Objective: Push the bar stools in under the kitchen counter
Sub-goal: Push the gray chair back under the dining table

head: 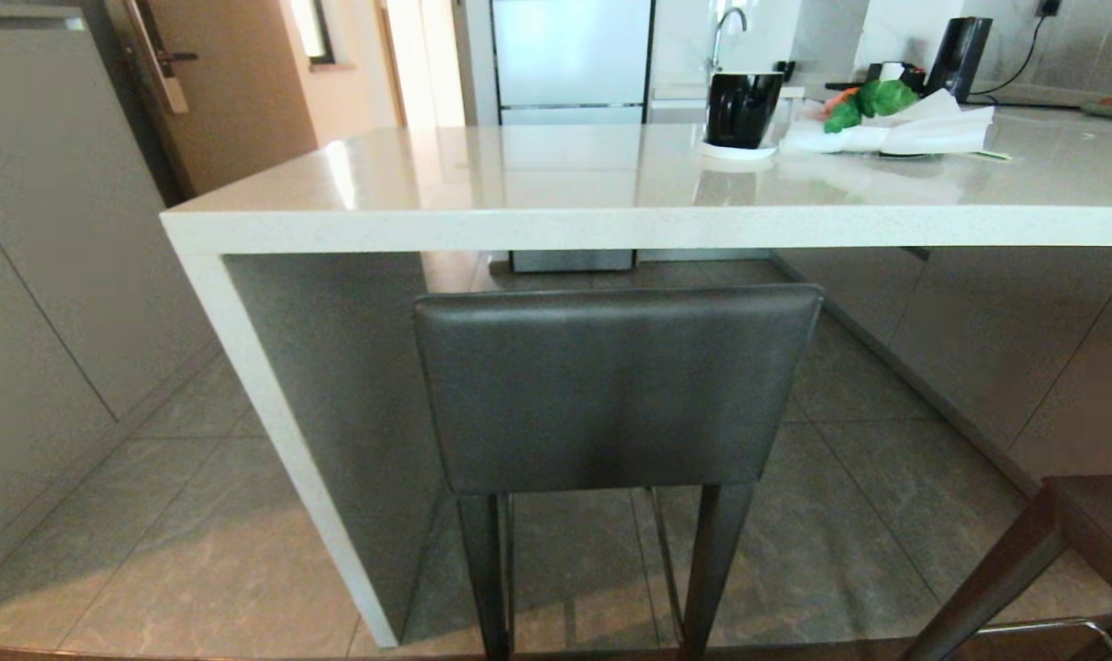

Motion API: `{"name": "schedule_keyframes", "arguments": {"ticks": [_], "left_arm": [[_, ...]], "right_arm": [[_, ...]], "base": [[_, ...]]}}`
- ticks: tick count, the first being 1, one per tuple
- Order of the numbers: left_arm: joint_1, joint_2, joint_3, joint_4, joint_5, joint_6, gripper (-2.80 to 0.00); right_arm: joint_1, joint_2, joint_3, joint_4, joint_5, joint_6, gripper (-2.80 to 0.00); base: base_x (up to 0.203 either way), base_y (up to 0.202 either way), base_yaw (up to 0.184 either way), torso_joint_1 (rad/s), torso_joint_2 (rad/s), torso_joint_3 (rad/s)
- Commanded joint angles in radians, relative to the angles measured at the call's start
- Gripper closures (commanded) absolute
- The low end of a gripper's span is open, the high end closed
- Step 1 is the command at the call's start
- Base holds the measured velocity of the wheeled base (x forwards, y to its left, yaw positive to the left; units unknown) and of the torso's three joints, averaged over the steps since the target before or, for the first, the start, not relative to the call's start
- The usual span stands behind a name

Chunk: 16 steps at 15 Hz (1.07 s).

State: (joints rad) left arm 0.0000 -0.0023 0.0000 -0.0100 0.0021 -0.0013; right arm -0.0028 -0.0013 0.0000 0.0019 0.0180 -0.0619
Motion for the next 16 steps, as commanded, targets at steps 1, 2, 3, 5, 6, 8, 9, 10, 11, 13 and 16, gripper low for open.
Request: {"name": "schedule_keyframes", "arguments": {"ticks": [1,2,3,5,6,8,9,10,11,13,16], "left_arm": [[0.000,0.001,0.002,-0.001,-0.001,0.001,0.00],[0.000,0.002,0.002,-0.001,-0.001,0.001,0.00],[0.000,0.002,0.002,-0.001,-0.001,0.001,0.00],[0.000,0.002,0.002,-0.001,-0.002,0.003,0.00],[0.000,0.002,0.002,-0.001,-0.004,0.003,0.00],[0.000,0.002,0.002,-0.001,-0.004,0.003,0.00],[0.000,0.002,0.002,-0.001,-0.004,0.003,0.00],[0.000,0.001,0.002,-0.001,-0.004,0.003,0.00],[0.000,0.001,0.002,-0.001,-0.005,0.003,0.00],[0.000,0.001,0.002,-0.001,-0.006,0.001,0.00],[0.000,0.002,0.002,-0.001,-0.007,0.001,0.00]], "right_arm": [[0.000,0.001,0.000,0.000,0.000,-0.001,0.00],[0.000,0.001,0.000,0.000,0.000,-0.001,0.00],[0.000,0.001,0.000,0.000,0.000,-0.001,0.00],[0.000,0.003,0.000,0.000,0.000,-0.003,0.00],[0.000,0.001,0.000,0.000,-0.001,-0.003,0.00],[0.000,0.001,0.000,0.000,-0.003,-0.001,0.00],[0.000,0.001,0.000,0.000,-0.003,0.001,0.00],[0.000,0.001,0.000,0.000,-0.003,0.001,0.00],[0.000,0.002,0.000,0.000,-0.003,0.001,0.00],[0.000,0.003,0.000,0.000,-0.003,0.002,0.00],[0.000,0.002,0.000,0.000,-0.003,0.002,0.00]], "base": [[0.000,0.000,0.000,0.000,0.00,0.000],[0.000,0.000,0.000,0.000,0.00,0.000],[-0.079,0.000,0.008,0.016,0.00,-0.002],[-0.183,0.000,-0.002,0.002,0.00,0.002],[-0.202,0.000,-0.003,0.005,-0.01,0.002],[-0.198,0.000,-0.003,0.004,0.00,0.000],[-0.201,0.000,-0.001,0.007,0.00,-0.001],[-0.199,0.000,-0.002,0.003,0.00,0.011],[-0.199,0.000,-0.002,0.004,0.00,-0.002],[-0.198,0.000,-0.001,0.001,0.00,0.000],[-0.198,0.000,-0.001,0.003,0.00,0.003]]}}
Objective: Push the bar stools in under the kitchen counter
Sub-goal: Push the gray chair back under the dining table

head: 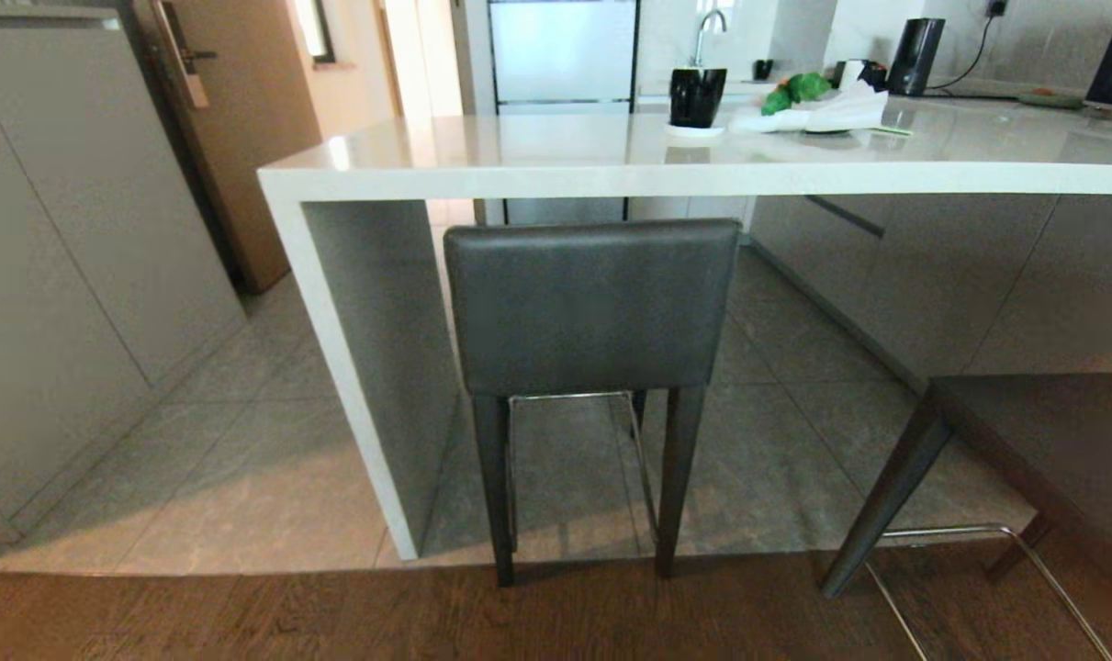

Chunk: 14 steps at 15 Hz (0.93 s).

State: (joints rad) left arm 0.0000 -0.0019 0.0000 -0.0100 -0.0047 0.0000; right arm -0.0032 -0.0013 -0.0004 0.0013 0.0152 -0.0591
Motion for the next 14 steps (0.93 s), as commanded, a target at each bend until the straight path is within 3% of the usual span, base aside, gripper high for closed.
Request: {"name": "schedule_keyframes", "arguments": {"ticks": [1,14], "left_arm": [[0.000,0.002,0.002,-0.001,0.000,0.000,0.00],[0.000,0.002,0.002,-0.001,0.008,-0.006,0.00]], "right_arm": [[0.000,0.001,0.000,0.000,0.000,-0.002,0.00],[0.000,0.001,0.000,0.000,-0.001,-0.001,0.00]], "base": [[-0.201,0.000,-0.004,0.004,0.01,0.002],[-0.191,0.000,-0.002,0.002,0.00,0.002]]}}
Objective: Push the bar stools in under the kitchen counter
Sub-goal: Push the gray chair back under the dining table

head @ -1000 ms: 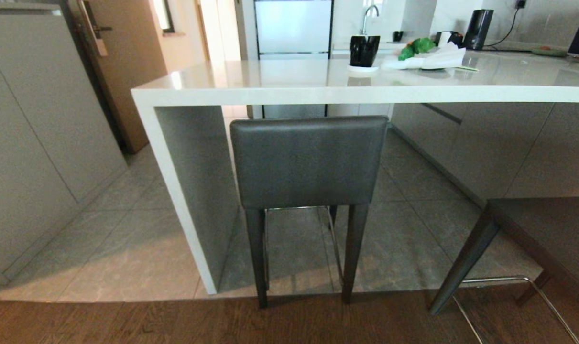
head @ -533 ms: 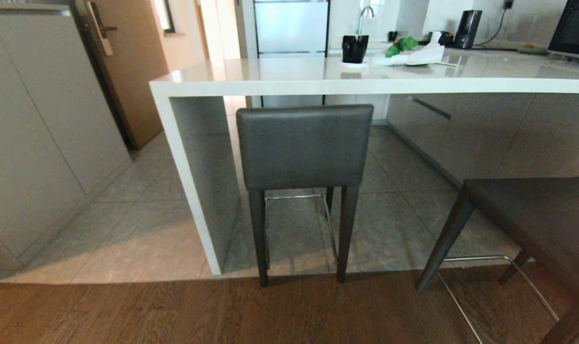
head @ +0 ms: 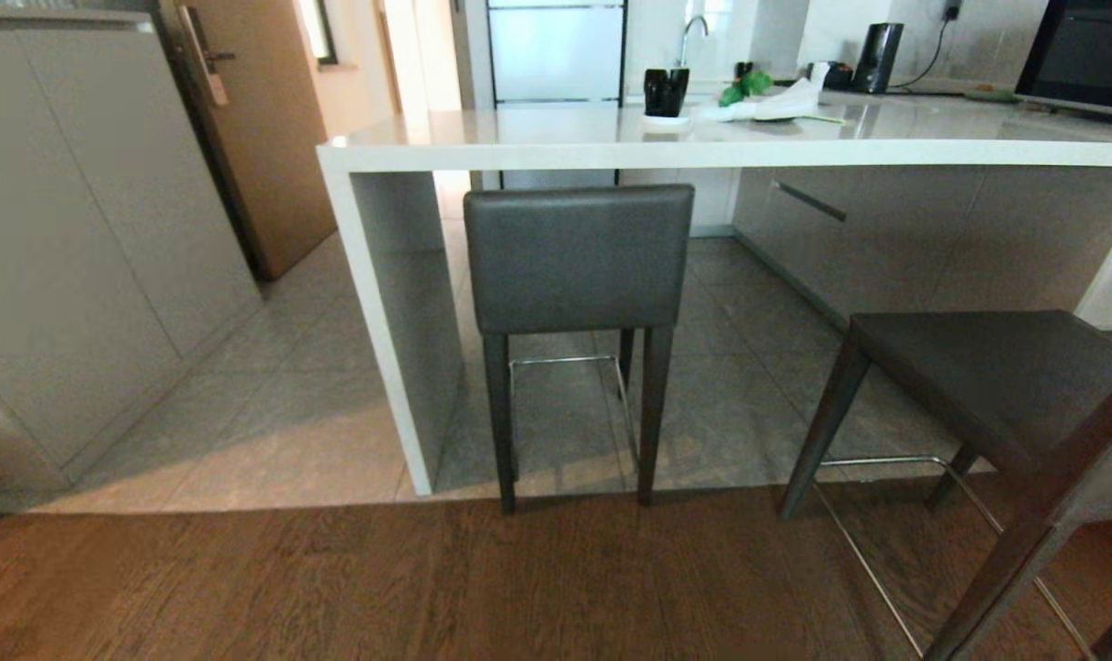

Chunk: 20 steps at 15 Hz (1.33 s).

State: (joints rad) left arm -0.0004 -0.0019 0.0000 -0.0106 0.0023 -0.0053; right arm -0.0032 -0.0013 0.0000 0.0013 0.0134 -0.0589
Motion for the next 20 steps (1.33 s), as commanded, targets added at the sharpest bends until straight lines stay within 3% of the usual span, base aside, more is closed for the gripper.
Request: {"name": "schedule_keyframes", "arguments": {"ticks": [1,8,20], "left_arm": [[0.000,0.001,0.002,0.000,0.001,-0.001,0.00],[0.000,0.002,0.002,0.000,-0.001,-0.001,0.00],[0.000,0.002,0.002,0.000,-0.001,-0.001,0.00]], "right_arm": [[0.000,0.001,0.000,0.000,0.001,0.000,0.00],[0.000,0.001,0.000,0.000,0.000,-0.001,0.00],[0.000,0.001,0.000,0.000,0.000,-0.001,0.00]], "base": [[0.000,0.000,0.000,0.000,0.00,0.000],[0.001,-0.013,0.000,0.001,0.00,0.000],[0.000,-0.191,0.002,0.001,0.00,0.002]]}}
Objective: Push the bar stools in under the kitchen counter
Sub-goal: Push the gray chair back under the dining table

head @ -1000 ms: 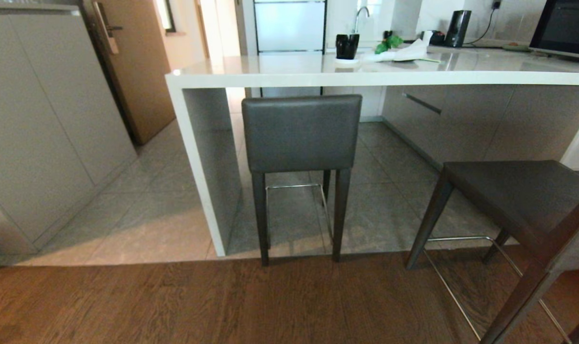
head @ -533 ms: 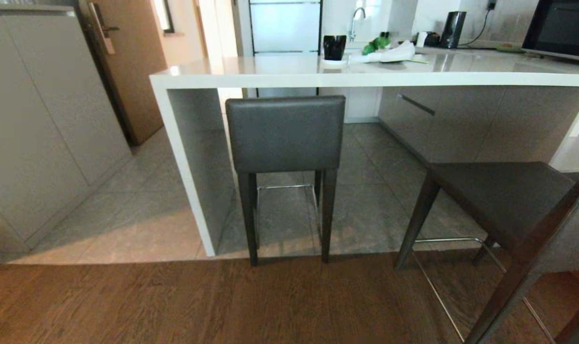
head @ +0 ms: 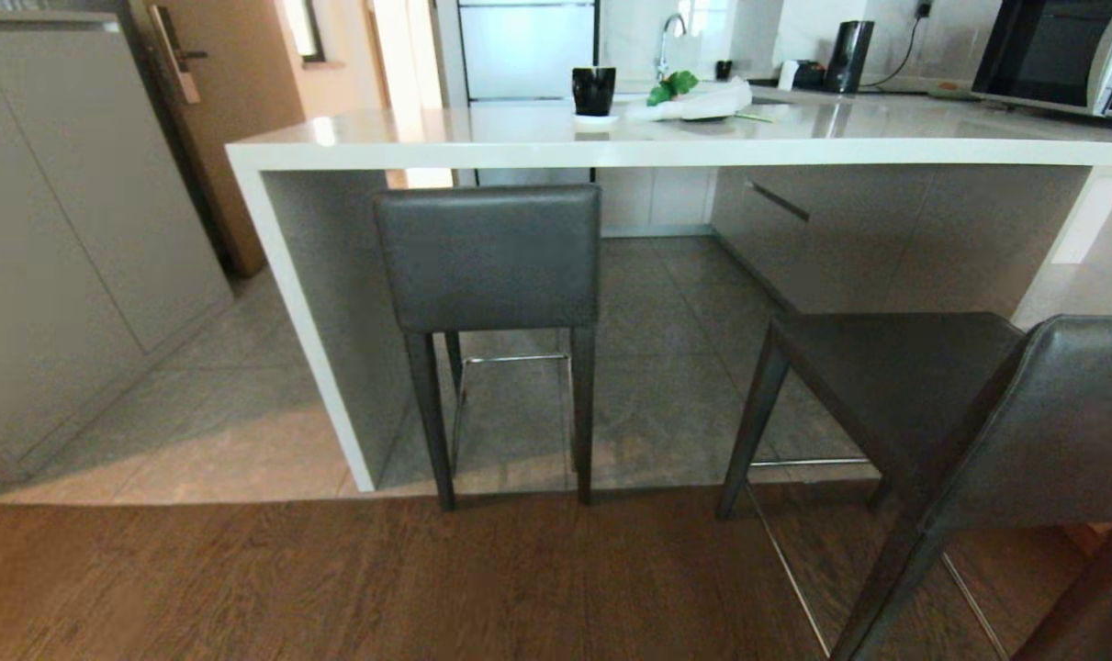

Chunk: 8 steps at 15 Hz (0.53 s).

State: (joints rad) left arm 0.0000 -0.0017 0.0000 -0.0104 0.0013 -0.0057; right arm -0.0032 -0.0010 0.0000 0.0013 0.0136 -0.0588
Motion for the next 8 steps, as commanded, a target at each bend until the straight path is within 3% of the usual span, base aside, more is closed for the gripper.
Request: {"name": "schedule_keyframes", "arguments": {"ticks": [1,8], "left_arm": [[0.000,0.002,0.002,0.000,0.000,0.000,0.00],[0.000,0.000,0.002,-0.002,0.000,0.000,0.00]], "right_arm": [[0.000,0.002,0.000,0.000,0.000,-0.001,0.00],[0.000,0.003,0.000,0.000,0.000,-0.001,0.00]], "base": [[0.000,-0.198,-0.003,-0.001,0.01,0.003],[0.000,-0.194,0.002,0.002,0.00,0.000]]}}
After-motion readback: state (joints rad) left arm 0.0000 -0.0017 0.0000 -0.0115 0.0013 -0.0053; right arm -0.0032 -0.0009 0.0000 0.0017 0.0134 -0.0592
